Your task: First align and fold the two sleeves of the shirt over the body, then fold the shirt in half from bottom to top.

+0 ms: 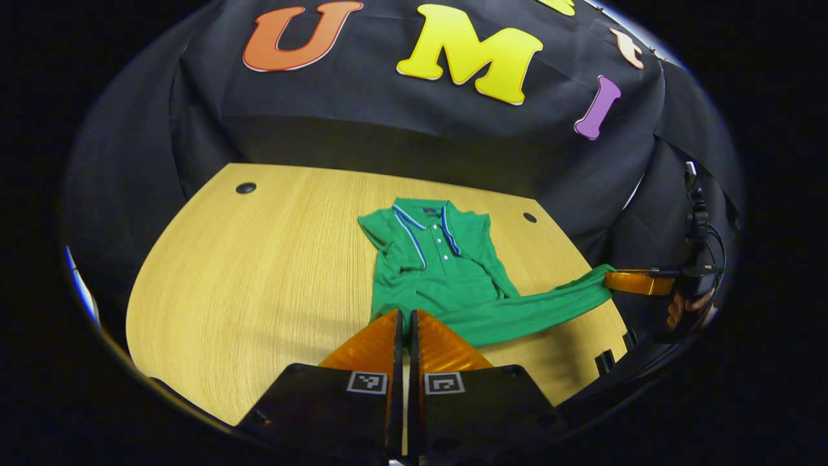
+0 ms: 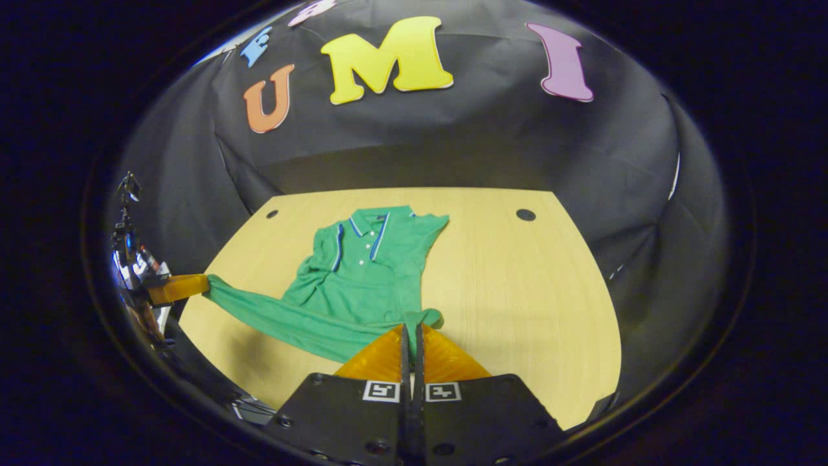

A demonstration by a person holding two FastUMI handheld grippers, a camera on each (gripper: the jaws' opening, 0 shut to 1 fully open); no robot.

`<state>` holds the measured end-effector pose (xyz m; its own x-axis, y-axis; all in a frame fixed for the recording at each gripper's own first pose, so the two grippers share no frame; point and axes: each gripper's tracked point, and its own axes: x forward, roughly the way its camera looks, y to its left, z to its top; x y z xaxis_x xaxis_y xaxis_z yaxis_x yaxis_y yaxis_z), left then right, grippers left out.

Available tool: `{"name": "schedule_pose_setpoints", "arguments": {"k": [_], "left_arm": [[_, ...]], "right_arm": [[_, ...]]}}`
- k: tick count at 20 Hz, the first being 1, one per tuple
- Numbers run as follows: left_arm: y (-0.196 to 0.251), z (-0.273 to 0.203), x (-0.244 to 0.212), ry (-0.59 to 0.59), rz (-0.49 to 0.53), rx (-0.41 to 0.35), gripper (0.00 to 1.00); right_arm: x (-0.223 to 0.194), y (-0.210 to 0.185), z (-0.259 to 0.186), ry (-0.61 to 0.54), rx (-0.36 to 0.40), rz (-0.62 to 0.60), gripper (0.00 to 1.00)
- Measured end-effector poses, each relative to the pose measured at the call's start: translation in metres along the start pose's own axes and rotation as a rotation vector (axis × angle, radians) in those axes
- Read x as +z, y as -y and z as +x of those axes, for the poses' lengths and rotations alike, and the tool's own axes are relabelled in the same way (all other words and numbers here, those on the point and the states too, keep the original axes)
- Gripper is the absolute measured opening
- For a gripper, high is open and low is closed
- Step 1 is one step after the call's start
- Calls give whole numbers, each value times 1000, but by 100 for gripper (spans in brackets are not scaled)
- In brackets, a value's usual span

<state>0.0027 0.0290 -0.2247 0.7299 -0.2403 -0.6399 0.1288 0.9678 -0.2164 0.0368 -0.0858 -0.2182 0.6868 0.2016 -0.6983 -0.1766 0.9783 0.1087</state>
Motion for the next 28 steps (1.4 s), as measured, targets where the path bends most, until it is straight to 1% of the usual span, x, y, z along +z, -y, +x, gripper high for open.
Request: {"name": "schedule_pose_setpoints", "arguments": {"k": [6, 10, 13, 16, 17, 18, 19, 21, 23, 25, 28], "left_arm": [[-8, 41, 70, 81, 10, 3, 8], [-14, 82, 103, 103, -20, 0, 8], [-24, 111, 123, 116, -53, 9, 9], [-34, 140, 141, 123, -63, 17, 8], [-37, 151, 146, 128, -64, 20, 8], [-40, 163, 150, 132, -63, 22, 8], [-47, 185, 157, 136, -58, 31, 8], [-53, 213, 160, 126, -57, 37, 8], [-60, 241, 151, 101, -53, 46, 8], [-69, 265, 137, 70, -53, 57, 8], [-94, 291, 118, 34, -35, 98, 9]], "right_arm": [[73, 4, 26, 84, -10, -17, 0], [122, 3, 66, 114, -2, -21, 0], [145, 5, 98, 116, 2, -30, 0], [166, 12, 134, 117, 7, -35, 0], [173, 14, 146, 119, 7, -36, 2], [180, 16, 159, 125, 10, -34, 0], [192, 19, 178, 133, 10, -28, 0], [199, 24, 204, 131, 7, -30, 0], [196, 27, 238, 109, 10, -22, 0], [181, 32, 273, 67, 9, -20, 0], [160, 40, 306, 24, -2, -10, 0]]}}
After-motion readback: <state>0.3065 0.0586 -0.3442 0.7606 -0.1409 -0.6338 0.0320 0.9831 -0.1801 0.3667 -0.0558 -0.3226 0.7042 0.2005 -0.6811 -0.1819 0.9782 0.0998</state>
